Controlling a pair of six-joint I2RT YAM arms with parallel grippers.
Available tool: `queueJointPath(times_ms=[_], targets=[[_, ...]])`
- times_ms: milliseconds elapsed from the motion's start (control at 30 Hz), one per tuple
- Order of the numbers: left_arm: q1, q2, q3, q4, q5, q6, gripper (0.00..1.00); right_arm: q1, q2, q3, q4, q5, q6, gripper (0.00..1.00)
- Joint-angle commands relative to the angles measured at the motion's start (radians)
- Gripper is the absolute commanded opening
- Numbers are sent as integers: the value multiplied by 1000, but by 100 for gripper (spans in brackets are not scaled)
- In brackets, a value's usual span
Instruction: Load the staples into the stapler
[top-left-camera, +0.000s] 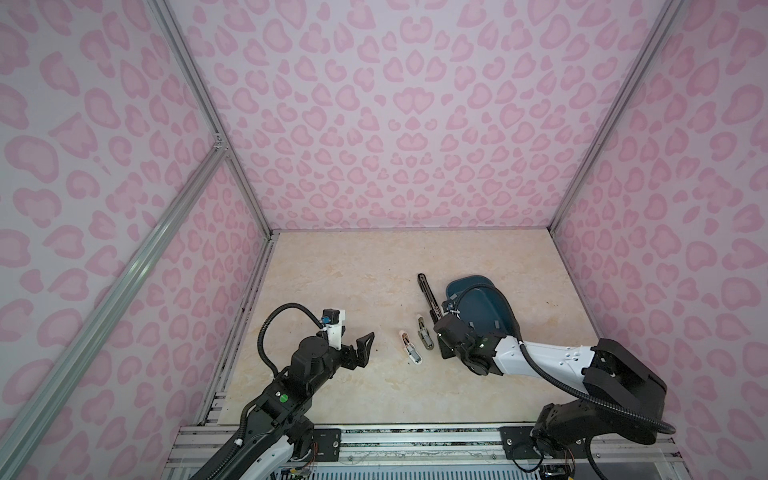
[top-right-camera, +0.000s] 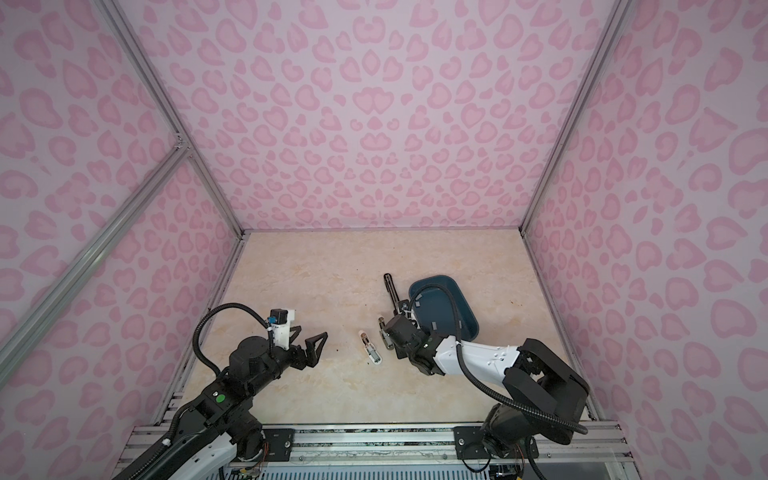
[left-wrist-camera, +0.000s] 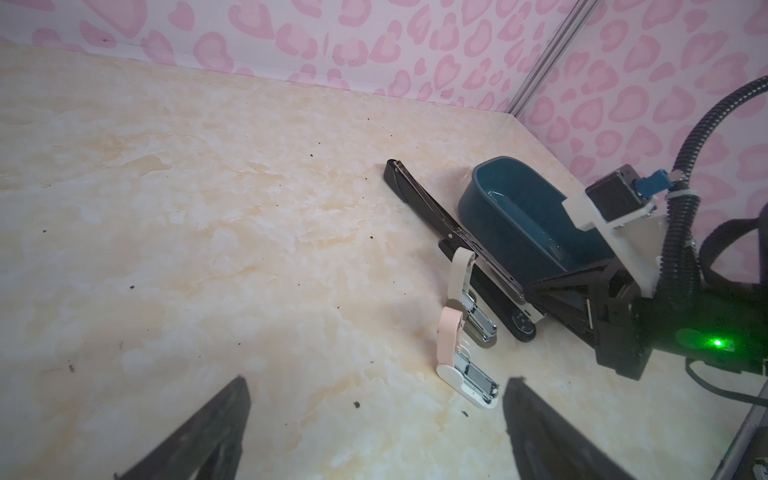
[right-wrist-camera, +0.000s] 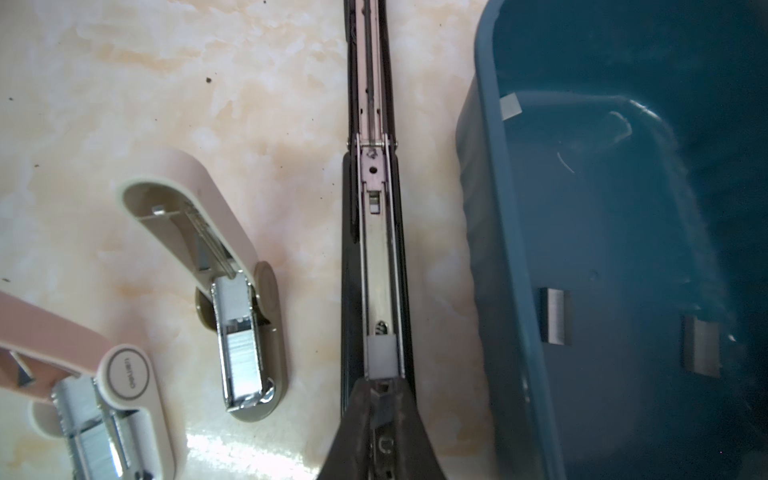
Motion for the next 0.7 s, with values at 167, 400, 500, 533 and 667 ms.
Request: queueJointPath(times_ms=[167,400,500,533,667], targets=[[1,-9,-7,24,0,-1,96,1,-17,0,-34,37,4,14],[1,-9,-7,23,1,0,96,-12,-80,20,-50,68,-14,15],[1,-10,-7,25,0,0,96,-35,-72,28,-48,44,-14,15],[1,-10,-8,25,0,0,96,-43,-60,33,-50,36,-12,15],[1,-7,-6,27,1,0,96,-52,-17,43,-37,10,-15,14]])
